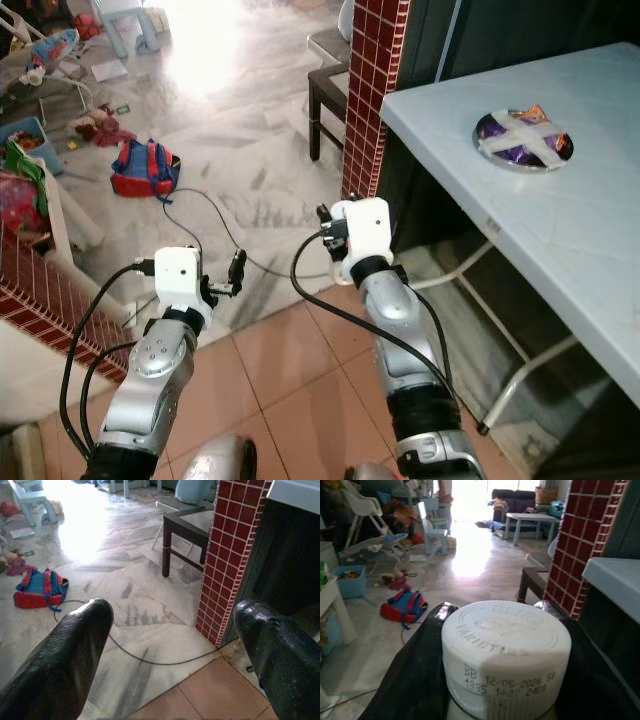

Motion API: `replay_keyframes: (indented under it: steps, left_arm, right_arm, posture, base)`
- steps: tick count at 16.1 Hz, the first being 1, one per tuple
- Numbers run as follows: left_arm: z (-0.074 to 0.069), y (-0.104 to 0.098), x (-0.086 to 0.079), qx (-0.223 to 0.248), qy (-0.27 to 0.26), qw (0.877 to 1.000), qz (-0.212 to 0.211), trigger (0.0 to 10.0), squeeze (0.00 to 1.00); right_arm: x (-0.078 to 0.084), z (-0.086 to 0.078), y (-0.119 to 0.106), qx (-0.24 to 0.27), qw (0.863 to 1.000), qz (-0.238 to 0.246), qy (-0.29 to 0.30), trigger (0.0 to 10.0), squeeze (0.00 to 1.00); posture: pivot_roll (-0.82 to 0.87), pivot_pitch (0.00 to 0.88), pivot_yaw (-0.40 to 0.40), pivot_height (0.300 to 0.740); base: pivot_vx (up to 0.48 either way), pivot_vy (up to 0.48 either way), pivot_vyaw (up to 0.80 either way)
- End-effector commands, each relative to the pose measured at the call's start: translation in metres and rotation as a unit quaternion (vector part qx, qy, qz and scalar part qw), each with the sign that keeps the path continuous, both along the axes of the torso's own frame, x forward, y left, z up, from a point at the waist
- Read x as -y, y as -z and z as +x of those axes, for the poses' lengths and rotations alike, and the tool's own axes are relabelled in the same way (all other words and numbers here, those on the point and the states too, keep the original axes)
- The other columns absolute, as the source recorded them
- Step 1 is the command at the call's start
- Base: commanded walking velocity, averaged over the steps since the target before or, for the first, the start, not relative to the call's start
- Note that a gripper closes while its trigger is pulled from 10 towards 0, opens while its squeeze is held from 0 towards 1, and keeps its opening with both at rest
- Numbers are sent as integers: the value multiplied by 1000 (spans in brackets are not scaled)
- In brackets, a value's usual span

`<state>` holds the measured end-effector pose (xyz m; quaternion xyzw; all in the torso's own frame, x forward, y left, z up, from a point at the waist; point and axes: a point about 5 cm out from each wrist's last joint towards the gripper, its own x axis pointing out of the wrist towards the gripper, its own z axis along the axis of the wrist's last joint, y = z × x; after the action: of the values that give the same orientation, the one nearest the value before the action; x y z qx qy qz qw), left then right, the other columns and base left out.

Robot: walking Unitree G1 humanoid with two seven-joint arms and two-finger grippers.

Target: Restocking fridge

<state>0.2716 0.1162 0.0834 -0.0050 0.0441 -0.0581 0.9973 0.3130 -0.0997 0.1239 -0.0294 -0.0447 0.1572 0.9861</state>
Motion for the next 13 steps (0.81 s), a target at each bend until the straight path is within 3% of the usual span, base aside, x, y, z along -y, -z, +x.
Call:
replay_keyframes:
  steps: [1,8,13]
  left_arm:
    - [-1,2,-2,-5,-4,1000,2,10000,0]
    - [0,5,-3,-7,-4,1000,5,10000,0]
    - [14,-4,-11,17,13,999,40,10000,0]
  right_arm:
    - [-6,0,-6,15,1000,5,-14,10000,0]
    - [-1,0,-1,11,1000,4,-8,10000,0]
    - [-7,7,-6,29,999,-23,-4,10000,0]
  posture:
    - [51,0,15,740]
    - [44,0,30,740]
    - [64,0,40,740]
  base:
    - [-281,0,0]
    - [-281,0,0]
    - [0,0,0]
